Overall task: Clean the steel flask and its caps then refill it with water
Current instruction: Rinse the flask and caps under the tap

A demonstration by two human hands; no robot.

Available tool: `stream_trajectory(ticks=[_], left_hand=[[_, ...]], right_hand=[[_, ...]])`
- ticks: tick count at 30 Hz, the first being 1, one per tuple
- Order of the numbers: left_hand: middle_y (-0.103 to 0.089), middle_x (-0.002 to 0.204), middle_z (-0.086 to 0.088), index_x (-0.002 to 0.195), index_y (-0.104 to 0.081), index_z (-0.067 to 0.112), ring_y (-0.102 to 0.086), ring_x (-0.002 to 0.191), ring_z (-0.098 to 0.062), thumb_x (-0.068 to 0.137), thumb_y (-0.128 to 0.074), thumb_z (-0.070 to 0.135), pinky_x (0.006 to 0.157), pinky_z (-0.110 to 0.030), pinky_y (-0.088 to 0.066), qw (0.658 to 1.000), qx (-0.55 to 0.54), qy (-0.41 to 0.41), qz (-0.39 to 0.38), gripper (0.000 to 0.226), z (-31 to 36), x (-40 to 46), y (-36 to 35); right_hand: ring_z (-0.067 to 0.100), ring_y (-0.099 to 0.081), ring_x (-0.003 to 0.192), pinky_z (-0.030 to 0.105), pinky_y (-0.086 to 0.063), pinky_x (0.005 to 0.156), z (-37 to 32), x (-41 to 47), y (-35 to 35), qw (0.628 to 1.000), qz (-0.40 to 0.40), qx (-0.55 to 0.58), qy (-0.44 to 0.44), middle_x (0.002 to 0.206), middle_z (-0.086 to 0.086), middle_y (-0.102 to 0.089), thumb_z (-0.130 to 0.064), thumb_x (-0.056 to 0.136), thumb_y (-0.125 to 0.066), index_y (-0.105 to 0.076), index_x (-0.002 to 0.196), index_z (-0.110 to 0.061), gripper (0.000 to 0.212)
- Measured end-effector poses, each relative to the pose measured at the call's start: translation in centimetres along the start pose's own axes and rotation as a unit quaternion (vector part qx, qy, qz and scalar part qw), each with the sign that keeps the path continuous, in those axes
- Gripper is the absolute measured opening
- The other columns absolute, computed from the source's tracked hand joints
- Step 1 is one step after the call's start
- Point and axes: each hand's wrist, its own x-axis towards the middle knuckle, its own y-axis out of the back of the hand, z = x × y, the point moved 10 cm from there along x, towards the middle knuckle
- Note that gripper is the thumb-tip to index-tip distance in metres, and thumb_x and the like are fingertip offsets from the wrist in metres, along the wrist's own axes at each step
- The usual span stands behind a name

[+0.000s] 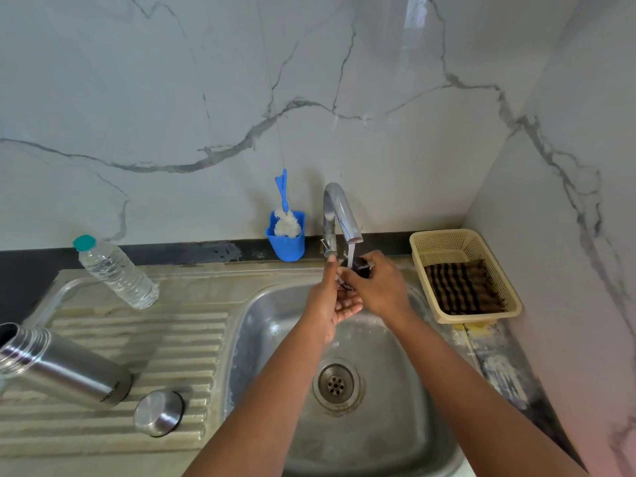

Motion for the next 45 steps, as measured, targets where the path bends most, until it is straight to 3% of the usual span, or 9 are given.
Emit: stream_trajectory(ticks=[5, 12, 16, 21, 27, 34, 39, 42, 45], left_hand=[[-0.073, 0.103, -0.009, 0.106, -0.069, 0.014, -0.069, 0.099, -0.022, 0.096, -0.062, 0.02, 0.085, -0.035, -0.057, 0.996, -0.025, -0.088, -0.001, 0.013, 1.7, 0.0, 0.5], [-0.073, 0.109, -0.004, 0.107, -0.071, 0.017, -0.068, 0.104, -0.017, 0.091, -0.065, 0.004, 0.088, -0.031, -0.053, 0.983, 0.045, -0.172, -0.035, 0.021, 3.6, -1.1, -0.1], [-0.067, 0.11, 0.006, 0.115, -0.065, 0.02, -0.063, 0.101, -0.008, 0.095, -0.062, 0.013, 0.081, -0.024, -0.049, 0.98, 0.083, -0.177, -0.022, 0.022, 3.6, -2.1, 0.9], [-0.067, 0.112, 0.004, 0.111, -0.065, 0.021, -0.063, 0.105, -0.012, 0.095, -0.063, 0.015, 0.083, -0.025, -0.049, 0.978, 0.139, -0.158, 0.005, 0.017, 1.5, -2.8, 6.5], [-0.068, 0.11, 0.002, 0.106, -0.066, 0.018, -0.062, 0.105, -0.013, 0.095, -0.062, 0.008, 0.085, -0.019, -0.048, 0.965, 0.197, -0.175, 0.019, 0.015, -0.7, -4.8, 11.9], [-0.067, 0.114, 0.007, 0.101, -0.065, 0.031, -0.064, 0.105, -0.004, 0.092, -0.065, 0.005, 0.082, -0.011, -0.048, 0.911, 0.299, -0.282, 0.04, 0.028, 1.1, -8.8, 17.5], [-0.062, 0.111, 0.014, 0.106, -0.067, 0.027, -0.062, 0.106, -0.006, 0.09, -0.065, 0.0, 0.089, -0.016, -0.048, 0.852, 0.352, -0.376, 0.097, 0.032, 4.3, -12.4, 22.6], [-0.061, 0.111, 0.017, 0.106, -0.065, 0.029, -0.058, 0.109, -0.007, 0.086, -0.068, -0.002, 0.093, -0.015, -0.042, 0.804, 0.416, -0.403, 0.139, 0.037, 5.3, -13.7, 26.0], [-0.061, 0.109, 0.017, 0.104, -0.065, 0.029, -0.057, 0.106, -0.008, 0.085, -0.069, 0.004, 0.089, -0.009, -0.038, 0.791, 0.437, -0.399, 0.154, 0.032, 5.7, -14.6, 29.0]], right_hand=[[0.013, -0.061, 0.086, 0.023, -0.042, 0.064, 1.8, -0.9, -1.0, 0.994, -0.054, 0.093, -0.035, 0.101, -0.003, -0.06, -0.03, 0.081, -0.078, -0.045, 0.11, -0.02, 0.045], [0.015, -0.061, 0.101, 0.025, -0.047, 0.08, 0.5, -1.5, -1.2, 0.991, -0.043, 0.124, 0.02, 0.11, -0.007, -0.063, -0.024, 0.081, -0.079, -0.053, 0.124, -0.028, 0.05], [0.014, -0.054, 0.099, 0.025, -0.045, 0.085, 0.6, -1.5, 0.1, 0.998, 0.028, 0.015, 0.05, 0.123, 0.0, -0.046, -0.024, 0.08, -0.078, -0.055, 0.129, -0.028, 0.054], [0.026, -0.053, 0.115, 0.038, -0.053, 0.092, 5.1, -3.1, -3.6, 0.95, -0.127, -0.283, -0.013, 0.133, 0.002, -0.038, -0.029, 0.078, -0.076, -0.052, 0.129, -0.026, 0.056], [0.022, -0.052, 0.116, 0.033, -0.049, 0.088, 8.5, -5.9, -6.5, 0.934, -0.159, -0.321, -0.022, 0.126, -0.002, -0.051, -0.03, 0.079, -0.075, -0.051, 0.122, -0.025, 0.049], [0.025, -0.053, 0.119, 0.034, -0.05, 0.095, 5.8, -8.2, -12.0, 0.946, -0.185, -0.268, -0.003, 0.125, 0.002, -0.052, -0.026, 0.078, -0.076, -0.057, 0.125, -0.021, 0.051], [0.028, -0.056, 0.104, 0.031, -0.048, 0.082, -3.9, -9.2, -18.1, 0.973, -0.171, -0.119, 0.096, 0.109, 0.005, -0.062, -0.017, 0.069, -0.079, -0.057, 0.112, -0.017, 0.049], [0.024, -0.05, 0.107, 0.032, -0.047, 0.085, -9.3, -10.4, -22.5, 0.957, -0.212, -0.106, 0.165, 0.111, 0.004, -0.063, -0.01, 0.072, -0.076, -0.058, 0.117, -0.016, 0.048], [0.025, -0.046, 0.114, 0.031, -0.043, 0.092, -12.4, -11.3, -26.6, 0.939, -0.236, -0.134, 0.21, 0.121, 0.003, -0.06, -0.01, 0.077, -0.072, -0.055, 0.127, -0.019, 0.054]])
